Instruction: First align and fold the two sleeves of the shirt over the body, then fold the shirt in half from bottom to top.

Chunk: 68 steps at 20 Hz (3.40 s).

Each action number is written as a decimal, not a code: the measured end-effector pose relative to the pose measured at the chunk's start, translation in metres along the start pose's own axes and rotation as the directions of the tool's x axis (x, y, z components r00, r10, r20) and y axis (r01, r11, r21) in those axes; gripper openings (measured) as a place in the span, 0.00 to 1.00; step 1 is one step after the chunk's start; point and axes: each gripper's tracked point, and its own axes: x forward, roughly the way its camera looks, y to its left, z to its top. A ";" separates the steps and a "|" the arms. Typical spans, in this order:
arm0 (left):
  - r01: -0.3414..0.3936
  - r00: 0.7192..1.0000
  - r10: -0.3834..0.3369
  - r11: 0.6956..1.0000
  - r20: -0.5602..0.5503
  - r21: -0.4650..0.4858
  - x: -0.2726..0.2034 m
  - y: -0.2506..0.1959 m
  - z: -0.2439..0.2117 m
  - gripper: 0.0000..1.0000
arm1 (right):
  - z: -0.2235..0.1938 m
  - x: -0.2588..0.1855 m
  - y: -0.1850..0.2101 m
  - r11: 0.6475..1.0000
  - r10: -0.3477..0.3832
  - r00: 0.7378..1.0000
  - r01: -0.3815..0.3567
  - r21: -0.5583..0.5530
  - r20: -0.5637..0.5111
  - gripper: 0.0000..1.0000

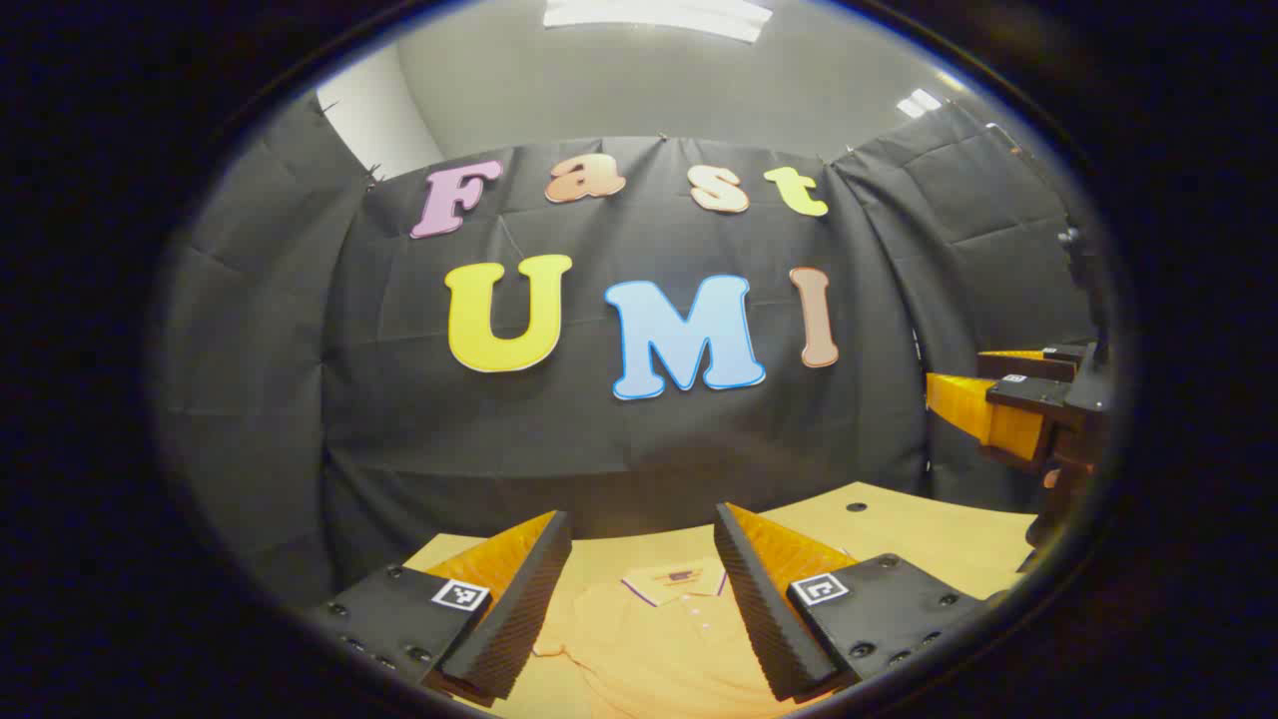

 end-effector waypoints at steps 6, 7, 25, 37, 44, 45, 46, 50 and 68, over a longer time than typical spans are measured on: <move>-0.031 0.999 0.031 0.998 0.005 -0.061 0.012 0.004 0.003 0.94 | 0.011 0.003 -0.013 1.000 0.003 1.000 -0.003 -0.018 0.024 0.94; -0.030 0.999 0.031 0.998 0.008 -0.063 0.014 0.001 0.003 0.94 | 0.012 0.004 -0.016 1.000 0.003 1.000 -0.002 -0.019 0.026 0.94; -0.053 0.998 0.047 0.992 -0.049 -0.116 0.021 -0.002 -0.013 0.94 | -0.020 0.017 -0.003 0.998 0.049 0.997 -0.051 -0.030 -0.056 0.94; -0.143 0.986 0.135 0.987 -0.100 -0.071 0.030 0.011 -0.027 0.95 | -0.158 0.092 -0.001 0.996 0.088 0.892 -0.081 0.035 -0.443 0.94; -0.209 0.969 0.195 0.974 -0.154 -0.084 0.032 0.028 -0.049 0.95 | -0.255 0.132 -0.004 0.996 0.084 0.765 -0.085 0.028 -0.639 0.95; -0.219 0.966 0.203 0.972 -0.159 -0.088 0.034 0.029 -0.052 0.95 | -0.267 0.134 -0.003 0.996 0.087 0.742 -0.081 0.040 -0.664 0.95; -0.226 0.964 0.210 0.970 -0.161 -0.092 0.034 0.029 -0.053 0.94 | -0.280 0.137 -0.001 0.995 0.095 0.722 -0.078 0.056 -0.686 0.95; -0.266 0.952 0.247 0.960 -0.179 -0.088 0.029 0.030 -0.062 0.94 | -0.326 0.147 -0.003 0.995 0.100 0.632 -0.056 0.083 -0.769 0.95; -0.322 0.926 0.298 0.944 -0.232 -0.069 -0.012 0.017 -0.074 0.94 | -0.363 0.161 -0.007 0.992 0.109 0.562 -0.011 0.124 -0.820 0.09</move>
